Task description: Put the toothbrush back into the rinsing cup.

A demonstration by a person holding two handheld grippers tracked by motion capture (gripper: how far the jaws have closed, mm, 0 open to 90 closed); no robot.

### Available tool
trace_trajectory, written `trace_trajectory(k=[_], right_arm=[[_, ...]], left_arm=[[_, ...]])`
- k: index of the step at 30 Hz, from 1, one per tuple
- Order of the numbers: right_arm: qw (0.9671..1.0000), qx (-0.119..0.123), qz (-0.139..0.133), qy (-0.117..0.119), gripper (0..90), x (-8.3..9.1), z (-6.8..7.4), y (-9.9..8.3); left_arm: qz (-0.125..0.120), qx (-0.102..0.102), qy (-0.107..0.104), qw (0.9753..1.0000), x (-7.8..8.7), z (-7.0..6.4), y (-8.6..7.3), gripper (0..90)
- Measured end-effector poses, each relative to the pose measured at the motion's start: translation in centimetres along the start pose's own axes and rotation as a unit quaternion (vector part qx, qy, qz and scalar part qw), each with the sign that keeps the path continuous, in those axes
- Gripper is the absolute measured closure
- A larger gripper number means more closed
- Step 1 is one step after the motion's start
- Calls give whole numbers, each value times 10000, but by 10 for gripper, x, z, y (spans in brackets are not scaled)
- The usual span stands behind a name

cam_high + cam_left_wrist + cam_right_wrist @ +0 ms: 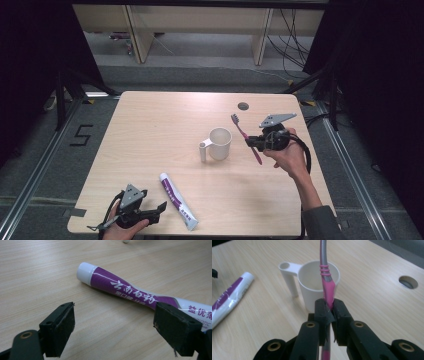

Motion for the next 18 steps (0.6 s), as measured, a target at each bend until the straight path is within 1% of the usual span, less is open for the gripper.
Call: trace_trajectory(k=[1,2,3,4,5,6,7,8,9,11,12,13,14,15,17,18], right_arm=[[9999,-4,-86,55,837,-3,4,4],[9998,56,-141,90,836,-5,5,6],[9994,-9,-309,136,837,-11,13,14],[9994,-9,-309,136,837,-11,13,14],[9990,-3,-407,184,837,-15,17,18],[9978,36,-593,298,837,-21,23,26],[9969,81,-724,280,837,-24,24,31],[9969,81,-724,280,837,-24,24,31],[9959,16,-820,379,837,-30,31,36],[9952,-34,-896,385,837,-35,36,41],[9947,0,-949,408,837,-37,38,43],[9942,-20,-988,422,837,-39,40,46],[9931,-16,-1080,456,837,-41,42,48],[9932,-44,-1062,480,837,-42,44,50],[9926,-7,-1115,473,837,-44,44,52],[9915,27,-1224,430,837,-46,44,55]], left_arm=[[-12,16,-4,10000,0,0,0,172],[-30,31,-7,10000,0,0,0,172],[-31,36,-5,10000,0,0,0,172],[-34,34,-7,10000,0,0,0,172],[-22,25,-12,10000,0,0,0,172],[-17,24,-15,10000,0,0,0,172],[-30,43,-14,10000,0,0,0,172],[-30,43,-14,10000,0,0,0,172],[-26,43,-1,10000,1,0,0,172],[-28,46,-18,10000,0,0,0,172],[-28,46,-18,10000,0,0,0,172],[-36,56,-4,10000,0,-1,0,172],[-36,56,-4,10000,0,-1,0,172],[-54,60,-20,10000,0,-1,1,172],[-47,56,-16,10000,1,-1,1,172],[-40,42,-15,10000,1,-1,1,172]])
Point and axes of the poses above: each handheld gripper's, and its own axes: x roughly backward along the jaws, y roughly out of its top, z roughly to its left, the point moved 10 cm from there along -x, roughly forward along the jaws, and after that the axes turned 3 degrees about x, right-handed, at the moved point
